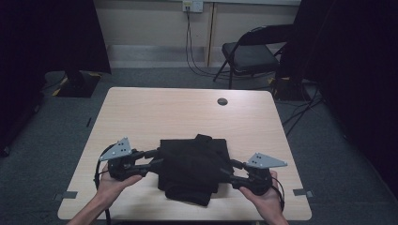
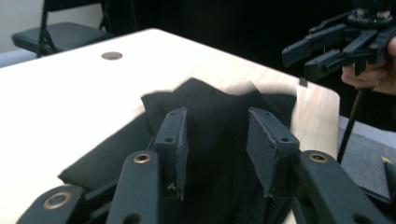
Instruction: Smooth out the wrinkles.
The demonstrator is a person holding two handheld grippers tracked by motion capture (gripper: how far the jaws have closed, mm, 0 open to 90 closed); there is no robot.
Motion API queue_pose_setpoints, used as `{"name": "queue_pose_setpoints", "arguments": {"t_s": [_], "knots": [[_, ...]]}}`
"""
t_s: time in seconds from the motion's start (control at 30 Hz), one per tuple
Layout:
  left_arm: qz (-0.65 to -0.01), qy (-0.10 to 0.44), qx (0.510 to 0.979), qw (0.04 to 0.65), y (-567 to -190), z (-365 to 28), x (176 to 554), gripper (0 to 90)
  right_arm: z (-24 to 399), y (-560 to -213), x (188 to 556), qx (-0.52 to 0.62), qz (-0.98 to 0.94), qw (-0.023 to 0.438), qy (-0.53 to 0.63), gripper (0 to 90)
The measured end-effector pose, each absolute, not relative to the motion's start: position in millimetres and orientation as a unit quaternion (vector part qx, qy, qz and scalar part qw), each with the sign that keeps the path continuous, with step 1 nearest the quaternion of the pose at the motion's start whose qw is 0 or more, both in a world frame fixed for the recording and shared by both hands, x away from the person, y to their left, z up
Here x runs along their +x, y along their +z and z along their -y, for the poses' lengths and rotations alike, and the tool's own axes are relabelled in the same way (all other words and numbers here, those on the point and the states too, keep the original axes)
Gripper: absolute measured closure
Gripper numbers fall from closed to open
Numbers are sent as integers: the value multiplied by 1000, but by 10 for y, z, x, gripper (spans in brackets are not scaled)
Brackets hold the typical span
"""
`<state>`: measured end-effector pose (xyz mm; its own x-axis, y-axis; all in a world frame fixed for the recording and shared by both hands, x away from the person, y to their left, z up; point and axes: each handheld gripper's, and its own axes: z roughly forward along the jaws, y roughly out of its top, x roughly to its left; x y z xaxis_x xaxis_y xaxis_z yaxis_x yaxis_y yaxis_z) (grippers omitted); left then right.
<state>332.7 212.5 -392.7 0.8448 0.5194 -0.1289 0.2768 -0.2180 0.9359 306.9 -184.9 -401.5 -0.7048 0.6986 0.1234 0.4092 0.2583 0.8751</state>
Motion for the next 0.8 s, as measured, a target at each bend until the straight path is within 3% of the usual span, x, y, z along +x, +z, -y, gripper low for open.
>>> {"name": "queue_pose_setpoints", "arguments": {"t_s": [0.13,0.23,0.53,0.67,0.8], "knots": [[-259,109,776,564,-3902,-2052,3342,525,1749,-4041,3162,350,-787,144,488,498],[-256,103,786,553,-3968,-1940,3368,538,1613,-4176,3234,344,-802,131,470,551],[-233,23,866,441,-4583,-1623,3274,547,1472,-4704,3232,347,-857,105,366,609],[-250,29,846,470,-4510,-1762,3349,534,1573,-4524,3267,354,-838,119,398,569],[-292,50,829,474,-4511,-1836,3643,568,1468,-4375,3720,360,-822,142,419,494]]}}
